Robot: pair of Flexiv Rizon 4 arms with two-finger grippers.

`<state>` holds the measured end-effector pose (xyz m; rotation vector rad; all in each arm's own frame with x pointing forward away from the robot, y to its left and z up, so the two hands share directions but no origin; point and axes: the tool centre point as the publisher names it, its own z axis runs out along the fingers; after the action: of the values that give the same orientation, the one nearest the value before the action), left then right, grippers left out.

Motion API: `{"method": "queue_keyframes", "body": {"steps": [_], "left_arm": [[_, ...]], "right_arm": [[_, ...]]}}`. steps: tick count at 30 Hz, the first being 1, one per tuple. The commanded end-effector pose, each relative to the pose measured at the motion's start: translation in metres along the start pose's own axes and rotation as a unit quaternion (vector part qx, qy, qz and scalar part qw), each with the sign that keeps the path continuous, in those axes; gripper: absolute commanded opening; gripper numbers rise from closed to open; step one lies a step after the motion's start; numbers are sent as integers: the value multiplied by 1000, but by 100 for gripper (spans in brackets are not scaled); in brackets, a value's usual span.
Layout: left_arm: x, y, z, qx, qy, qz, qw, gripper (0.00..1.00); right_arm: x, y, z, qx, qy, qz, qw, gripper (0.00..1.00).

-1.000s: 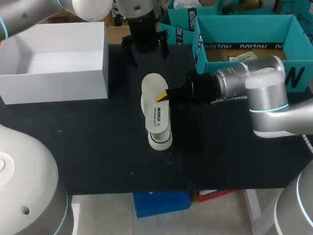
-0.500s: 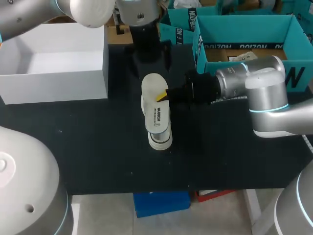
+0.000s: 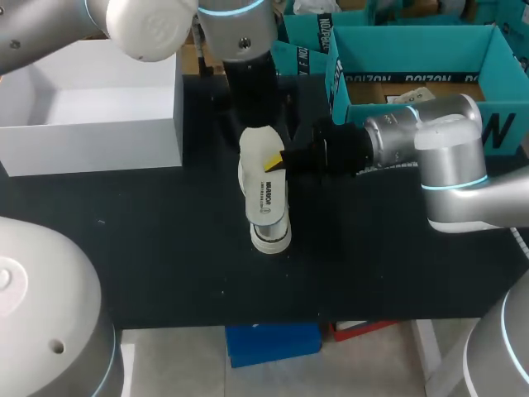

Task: Take the shoe out of the shoebox, open the shoe tongue, remove and reinsert the insole, then place the shoe into the shoebox

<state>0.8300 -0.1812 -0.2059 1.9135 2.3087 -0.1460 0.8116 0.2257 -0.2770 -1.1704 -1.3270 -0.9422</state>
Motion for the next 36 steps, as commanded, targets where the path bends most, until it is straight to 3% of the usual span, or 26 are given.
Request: {"method": "queue_keyframes", "body": {"steps": [1, 15, 25, 29, 34, 36], "left_arm": [[5, -18, -5, -15, -9, -1, 1000, 100], [10, -66, -8, -18, -5, 7, 1000, 100], [15, -75, -7, -12, -18, 4, 1000, 100], [20, -70, -11, 4, -86, -15, 996, 100], [36, -62, -13, 42, -225, -62, 972, 100], [41, -59, -13, 42, -257, -71, 963, 100]], "right_arm": [[-1, 1, 1, 0, 0, 0, 1000, 0], [-1, 1, 1, 0, 0, 0, 1000, 0], [-1, 1, 1, 0, 0, 0, 1000, 0], [-1, 1, 1, 0, 0, 0, 1000, 0], [-1, 1, 1, 0, 0, 0, 1000, 0], [-1, 1, 1, 0, 0, 0, 1000, 0]]}}
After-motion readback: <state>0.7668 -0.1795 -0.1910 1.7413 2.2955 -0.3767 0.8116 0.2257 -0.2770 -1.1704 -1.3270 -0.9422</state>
